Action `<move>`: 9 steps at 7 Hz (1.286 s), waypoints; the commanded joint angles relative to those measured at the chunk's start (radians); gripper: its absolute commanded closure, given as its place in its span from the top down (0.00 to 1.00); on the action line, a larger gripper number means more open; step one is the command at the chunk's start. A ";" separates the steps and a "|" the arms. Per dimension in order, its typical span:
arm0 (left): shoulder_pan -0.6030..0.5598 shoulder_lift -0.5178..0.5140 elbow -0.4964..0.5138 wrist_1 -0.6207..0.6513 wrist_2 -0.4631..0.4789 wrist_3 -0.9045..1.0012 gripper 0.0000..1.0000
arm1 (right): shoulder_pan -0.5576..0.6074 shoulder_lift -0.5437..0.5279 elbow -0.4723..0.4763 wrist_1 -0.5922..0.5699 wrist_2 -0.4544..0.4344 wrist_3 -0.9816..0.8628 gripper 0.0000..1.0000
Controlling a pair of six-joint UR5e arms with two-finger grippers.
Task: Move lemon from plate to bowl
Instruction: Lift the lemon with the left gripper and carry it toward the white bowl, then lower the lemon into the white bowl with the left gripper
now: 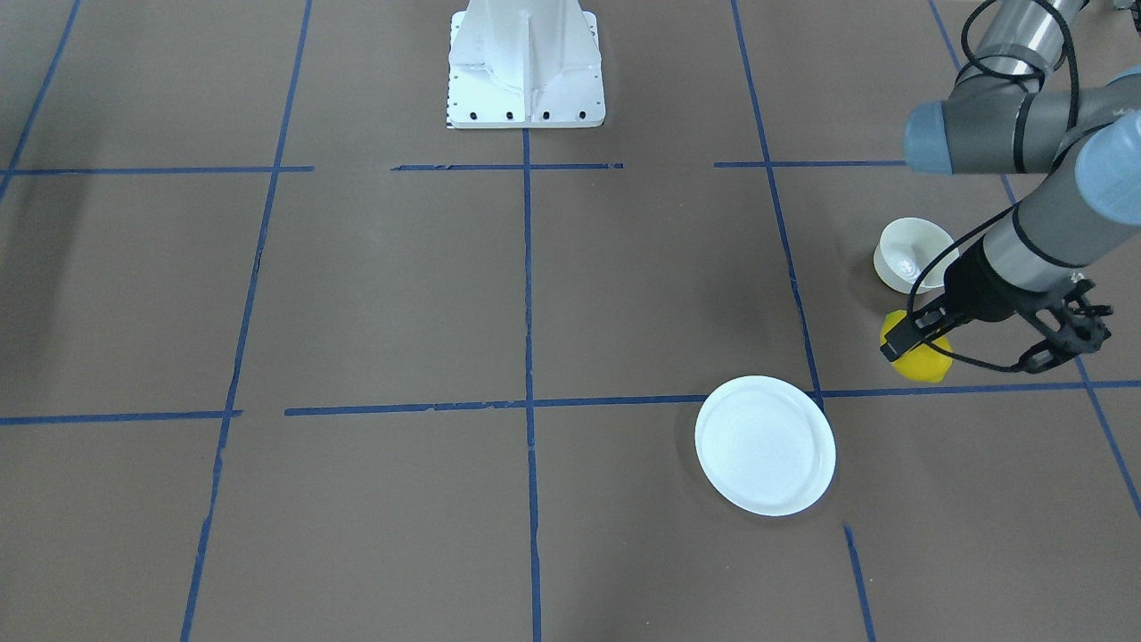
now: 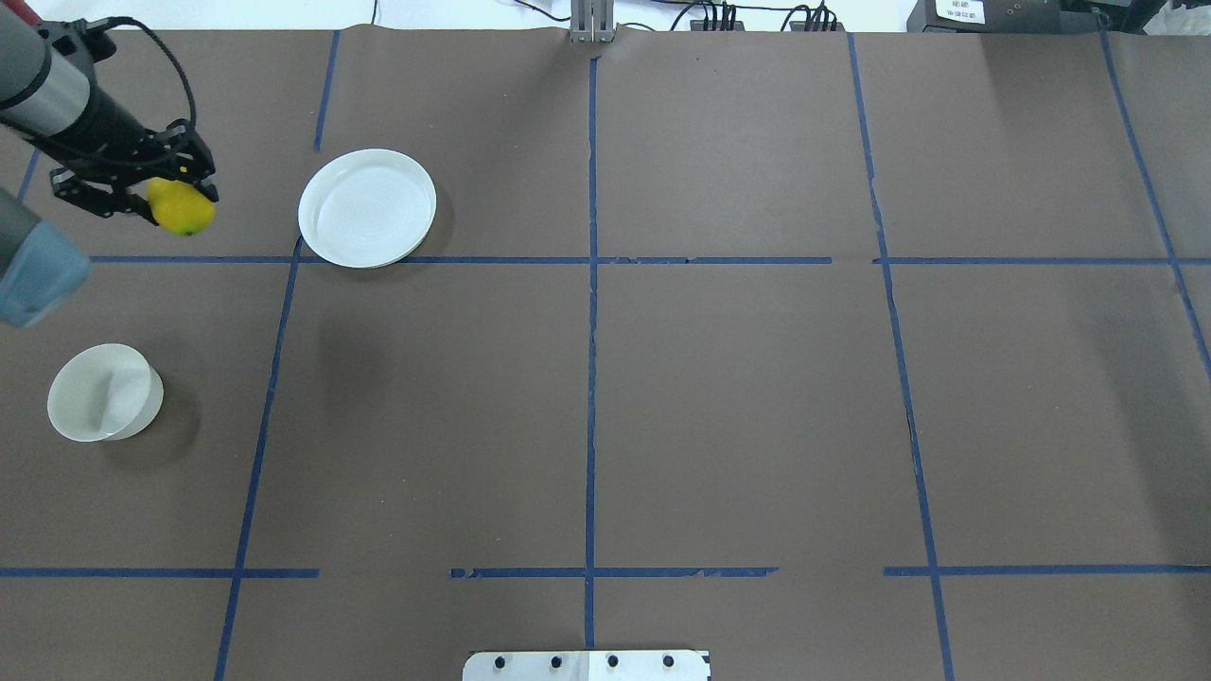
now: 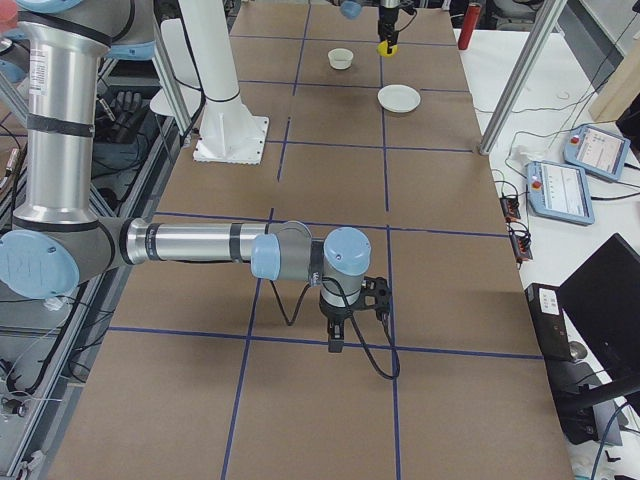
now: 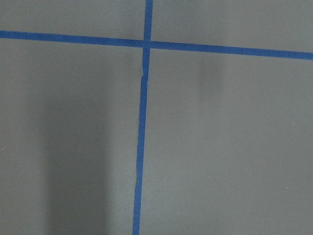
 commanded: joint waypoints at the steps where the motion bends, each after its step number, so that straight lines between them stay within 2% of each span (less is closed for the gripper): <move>1: 0.010 0.219 -0.173 -0.043 0.101 0.064 0.20 | 0.000 -0.001 0.000 0.000 0.000 0.000 1.00; 3: 0.024 0.415 -0.182 -0.341 0.154 0.130 0.20 | 0.000 -0.001 0.000 0.000 0.000 0.000 1.00; 6: 0.158 0.513 -0.182 -0.442 0.171 0.186 0.20 | 0.000 -0.001 0.000 0.000 0.000 0.000 1.00; 9: 0.208 0.519 -0.166 -0.442 0.160 0.186 0.21 | 0.000 -0.001 0.000 0.000 0.000 0.000 1.00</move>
